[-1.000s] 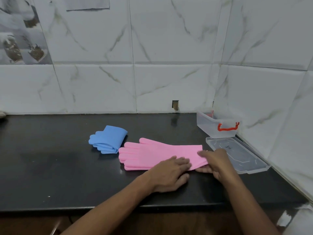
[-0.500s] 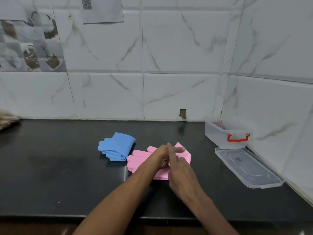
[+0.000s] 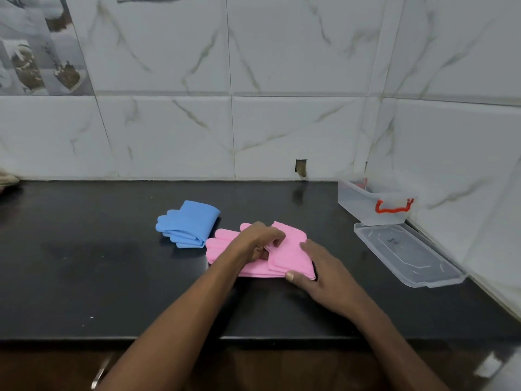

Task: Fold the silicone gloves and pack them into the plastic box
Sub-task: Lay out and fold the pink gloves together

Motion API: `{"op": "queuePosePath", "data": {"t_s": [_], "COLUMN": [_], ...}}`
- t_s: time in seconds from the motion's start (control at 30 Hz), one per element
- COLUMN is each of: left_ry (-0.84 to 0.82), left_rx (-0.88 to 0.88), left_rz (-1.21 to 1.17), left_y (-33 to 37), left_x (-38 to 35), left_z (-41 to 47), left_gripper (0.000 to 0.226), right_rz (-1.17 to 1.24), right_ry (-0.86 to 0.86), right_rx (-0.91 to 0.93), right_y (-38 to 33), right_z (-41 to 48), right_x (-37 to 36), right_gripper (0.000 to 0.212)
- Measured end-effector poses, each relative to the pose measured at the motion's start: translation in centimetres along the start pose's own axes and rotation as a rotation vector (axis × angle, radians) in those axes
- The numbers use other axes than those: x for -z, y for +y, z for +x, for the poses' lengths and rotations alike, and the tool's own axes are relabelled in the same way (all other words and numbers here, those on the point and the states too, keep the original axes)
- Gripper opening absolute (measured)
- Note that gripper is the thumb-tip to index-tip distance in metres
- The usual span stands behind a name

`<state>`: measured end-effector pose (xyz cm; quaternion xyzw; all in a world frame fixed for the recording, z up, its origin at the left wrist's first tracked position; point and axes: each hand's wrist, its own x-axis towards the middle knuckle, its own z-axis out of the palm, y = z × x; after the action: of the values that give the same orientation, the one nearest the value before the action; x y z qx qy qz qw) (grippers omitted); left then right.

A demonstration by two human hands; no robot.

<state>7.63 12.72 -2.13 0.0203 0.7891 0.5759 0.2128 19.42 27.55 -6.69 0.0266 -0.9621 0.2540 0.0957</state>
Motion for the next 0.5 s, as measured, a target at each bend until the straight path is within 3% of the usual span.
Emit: {"op": "queuePosePath", "data": {"t_s": [0.13, 0.27, 0.33, 0.4, 0.5], "left_ry": [0.090, 0.458, 0.496, 0.439, 0.375], "left_rx": [-0.067, -0.398, -0.430, -0.375, -0.379], "left_rz": [0.237, 0.772, 0.811, 0.759, 0.652], "left_y": [0.6, 0.8, -0.1, -1.5, -2.8], "left_x": [-0.4, -0.1, 0.5, 0.9, 1.2], "left_z": [-0.6, -1.6, -2.0, -2.1, -2.3], "left_gripper": [0.010, 0.019, 0.022, 0.028, 0.030], "right_rz": [-0.260, -0.317, -0.338, -0.244, 0.238], "right_ry": [-0.144, -0.152, -0.184, -0.187, 0.023], "right_rx": [0.077, 0.061, 0.056, 0.036, -0.114], "right_y": [-0.1, -0.3, -0.3, -0.6, -2.0], "right_z": [0.2, 0.3, 0.2, 0.2, 0.4], "right_x": [-1.3, -1.4, -1.4, -1.0, -0.5], "right_gripper": [0.092, 0.095, 0.094, 0.088, 0.069]}}
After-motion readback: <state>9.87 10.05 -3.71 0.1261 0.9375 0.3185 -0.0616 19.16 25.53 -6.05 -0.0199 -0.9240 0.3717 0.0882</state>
